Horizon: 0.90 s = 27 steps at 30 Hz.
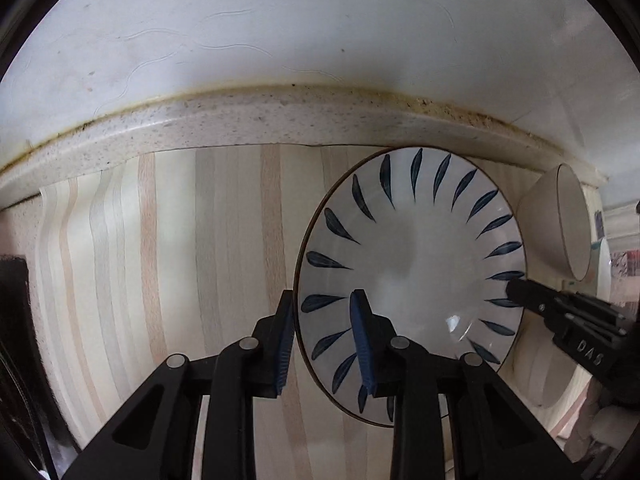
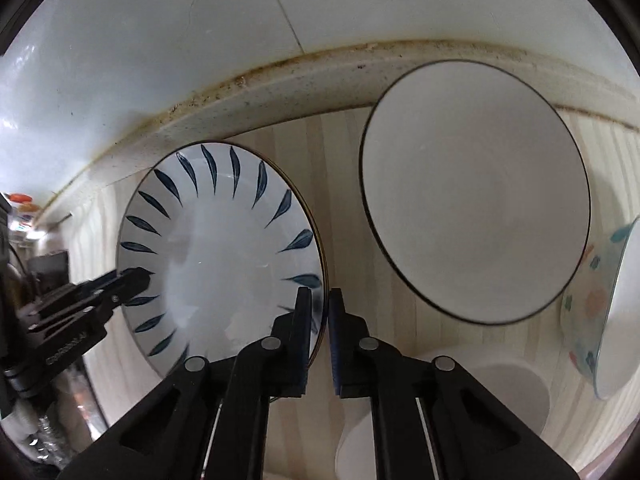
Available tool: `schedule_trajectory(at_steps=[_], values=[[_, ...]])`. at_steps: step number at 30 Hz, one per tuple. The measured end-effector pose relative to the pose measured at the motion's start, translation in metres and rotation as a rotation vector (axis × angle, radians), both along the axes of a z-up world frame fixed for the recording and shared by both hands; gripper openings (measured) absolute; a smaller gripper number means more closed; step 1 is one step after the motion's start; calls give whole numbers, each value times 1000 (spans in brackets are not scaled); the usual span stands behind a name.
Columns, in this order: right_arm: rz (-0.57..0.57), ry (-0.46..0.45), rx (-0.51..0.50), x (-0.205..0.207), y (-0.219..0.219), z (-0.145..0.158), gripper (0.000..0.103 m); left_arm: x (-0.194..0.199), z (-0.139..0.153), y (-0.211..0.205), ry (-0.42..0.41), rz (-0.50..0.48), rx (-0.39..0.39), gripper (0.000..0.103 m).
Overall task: Organize plates and bowls
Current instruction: 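Release the pink-rose plate and grasp the blue-striped plate rim with both tools, then carry the blue-striped plate with both tools and lower it onto the pink-rose plate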
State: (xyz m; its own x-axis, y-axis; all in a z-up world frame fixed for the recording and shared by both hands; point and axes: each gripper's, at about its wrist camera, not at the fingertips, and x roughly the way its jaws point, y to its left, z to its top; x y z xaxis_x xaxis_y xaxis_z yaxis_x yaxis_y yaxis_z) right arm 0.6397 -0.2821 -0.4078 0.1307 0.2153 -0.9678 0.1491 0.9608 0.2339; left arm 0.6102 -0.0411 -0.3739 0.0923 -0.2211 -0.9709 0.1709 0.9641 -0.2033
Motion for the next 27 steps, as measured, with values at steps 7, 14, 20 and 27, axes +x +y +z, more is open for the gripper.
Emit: schedule_trajectory(at_steps=[7, 14, 20, 27], values=[[31, -27, 4, -8, -1, 4, 9, -16, 21, 5, -63, -10, 20, 25], [46, -68, 20, -22, -6, 24, 9, -45, 54, 9, -107, 4, 2, 25], [95, -114, 38, -51, -10, 55, 9, -87, 87, 22, -153, 28, -2, 25], [159, -155, 61, -99, -16, 86, 10, -148, 114, 24, -196, 65, 6, 25]])
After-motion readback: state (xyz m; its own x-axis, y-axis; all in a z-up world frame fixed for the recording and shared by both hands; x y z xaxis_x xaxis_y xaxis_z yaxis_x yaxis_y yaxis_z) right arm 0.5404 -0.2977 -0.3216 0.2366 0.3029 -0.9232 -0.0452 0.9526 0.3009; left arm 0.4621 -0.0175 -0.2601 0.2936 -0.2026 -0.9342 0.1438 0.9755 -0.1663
